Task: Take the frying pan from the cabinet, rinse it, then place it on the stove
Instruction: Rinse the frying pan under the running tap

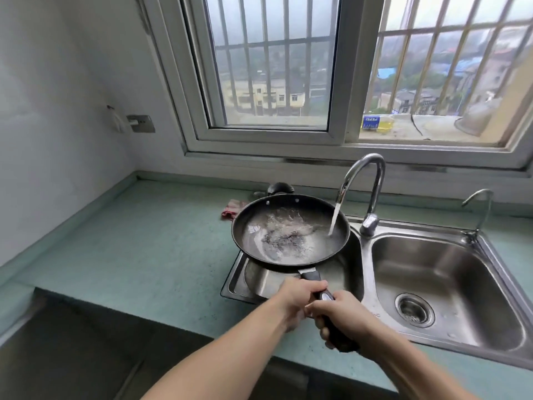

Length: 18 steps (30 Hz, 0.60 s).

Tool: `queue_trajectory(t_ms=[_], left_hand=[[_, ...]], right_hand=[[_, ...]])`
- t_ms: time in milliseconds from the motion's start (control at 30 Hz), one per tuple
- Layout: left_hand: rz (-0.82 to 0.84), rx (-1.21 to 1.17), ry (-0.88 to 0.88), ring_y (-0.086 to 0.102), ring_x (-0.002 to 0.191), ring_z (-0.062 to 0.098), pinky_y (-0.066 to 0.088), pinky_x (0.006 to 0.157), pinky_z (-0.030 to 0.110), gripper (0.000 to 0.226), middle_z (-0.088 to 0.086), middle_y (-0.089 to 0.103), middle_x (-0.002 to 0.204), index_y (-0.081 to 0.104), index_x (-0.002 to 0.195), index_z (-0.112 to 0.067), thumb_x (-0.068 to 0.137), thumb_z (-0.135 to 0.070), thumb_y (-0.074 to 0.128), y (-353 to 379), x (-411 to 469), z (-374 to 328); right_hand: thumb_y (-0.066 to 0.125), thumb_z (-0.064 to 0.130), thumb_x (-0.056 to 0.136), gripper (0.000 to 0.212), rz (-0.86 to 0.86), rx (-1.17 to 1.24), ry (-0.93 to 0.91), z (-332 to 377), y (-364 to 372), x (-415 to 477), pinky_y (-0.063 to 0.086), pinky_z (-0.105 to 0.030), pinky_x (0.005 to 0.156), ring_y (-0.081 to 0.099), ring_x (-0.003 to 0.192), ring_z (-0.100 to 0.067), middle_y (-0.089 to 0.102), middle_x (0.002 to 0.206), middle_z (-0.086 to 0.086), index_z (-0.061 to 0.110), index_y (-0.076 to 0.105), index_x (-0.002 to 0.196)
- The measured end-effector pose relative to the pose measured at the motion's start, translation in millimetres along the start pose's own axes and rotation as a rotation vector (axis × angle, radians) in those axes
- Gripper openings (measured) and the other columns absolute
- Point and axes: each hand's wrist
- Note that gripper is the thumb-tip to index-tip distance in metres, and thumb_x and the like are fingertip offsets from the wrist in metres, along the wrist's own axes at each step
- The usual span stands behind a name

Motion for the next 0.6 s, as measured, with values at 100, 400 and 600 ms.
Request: queue_trajectory(t_ms=[100,400,600], left_hand=[[0.041,-0.023,-0.017,0.057,0.062,0.017,0.043,0.053,0.024,0.010,0.009,0.061,0.072,0.065,0.076,-0.008,0.086,-0.008,0.064,-2,-30,8],[0.226,0.037,-0.050,0.056,0.050,0.008,0.044,0.048,0.018,0.022,0.000,0.061,0.057,0.062,0.070,-0.009,0.092,-0.009,0.057,32,-75,25],[0.275,0.019,-0.042,0.057,0.067,0.013,0.042,0.071,0.025,0.029,0.003,0.064,0.067,0.071,0.057,-0.011,0.085,-0.009,0.062,46,-63,14]], right_hand=[[0.046,-0.004,0.086,0.020,-0.037,0.033,0.016,-3,16,-32,0.034,-0.018,0.035,0.041,0.033,-0.016,0.043,0.046,-0.009,0.003,0.047,0.068],[0.048,-0.001,0.084,0.029,-0.218,-0.045,0.026,-18,15,-91,0.032,-0.016,0.035,0.040,0.028,-0.016,0.047,0.040,-0.009,0.005,0.048,0.055],[0.048,-0.003,0.083,0.022,-0.238,0.002,0.003,-13,1,-88,0.038,-0.020,0.038,0.044,0.032,-0.017,0.044,0.047,-0.009,0.006,0.048,0.062]])
Point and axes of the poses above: each hand's wrist, its own x-axis towards the middle knuckle, its own y-axis out of the palm, z = x × y
